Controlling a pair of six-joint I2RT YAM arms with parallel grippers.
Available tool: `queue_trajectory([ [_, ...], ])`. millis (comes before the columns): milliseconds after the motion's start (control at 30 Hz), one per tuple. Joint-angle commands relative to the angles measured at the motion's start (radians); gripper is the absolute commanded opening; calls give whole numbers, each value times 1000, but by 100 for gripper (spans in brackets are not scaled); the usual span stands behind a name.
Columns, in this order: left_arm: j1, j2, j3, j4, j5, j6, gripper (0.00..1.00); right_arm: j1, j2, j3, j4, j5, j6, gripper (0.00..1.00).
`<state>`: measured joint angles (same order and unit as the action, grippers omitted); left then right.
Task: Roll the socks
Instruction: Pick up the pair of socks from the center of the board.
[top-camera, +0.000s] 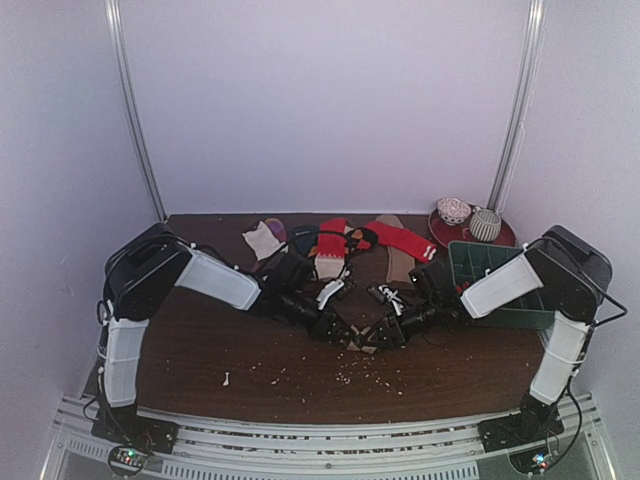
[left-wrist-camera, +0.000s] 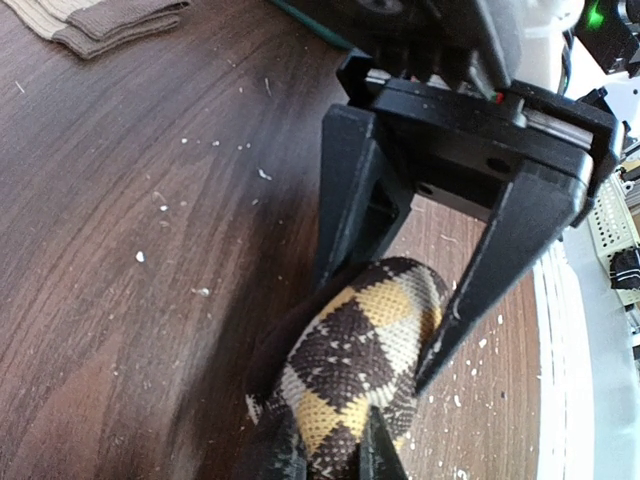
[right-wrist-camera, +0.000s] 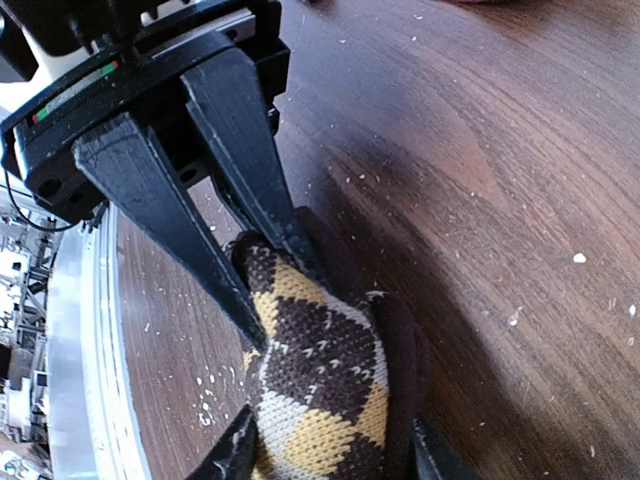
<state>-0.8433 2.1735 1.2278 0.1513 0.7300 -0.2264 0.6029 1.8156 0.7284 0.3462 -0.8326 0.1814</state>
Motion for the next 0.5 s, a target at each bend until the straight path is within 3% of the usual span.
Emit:
queue_trajectory([
  [0,3,148,-74,-349,-217,29,0,18,47,4,-13,-28,35,37],
  [133,2,144,-55,-347,-226,26,0,18,62,-4,2,1,49,25],
  [233,2,120,-45,-318,-241,17,1,17,54,-26,23,49,73,9],
  [300,3,85,-40,-290,-265,8,12,16,38,-45,44,93,99,0],
  [467,13,-24,-9,-269,-332,14,46,4,-39,-77,51,156,142,0],
])
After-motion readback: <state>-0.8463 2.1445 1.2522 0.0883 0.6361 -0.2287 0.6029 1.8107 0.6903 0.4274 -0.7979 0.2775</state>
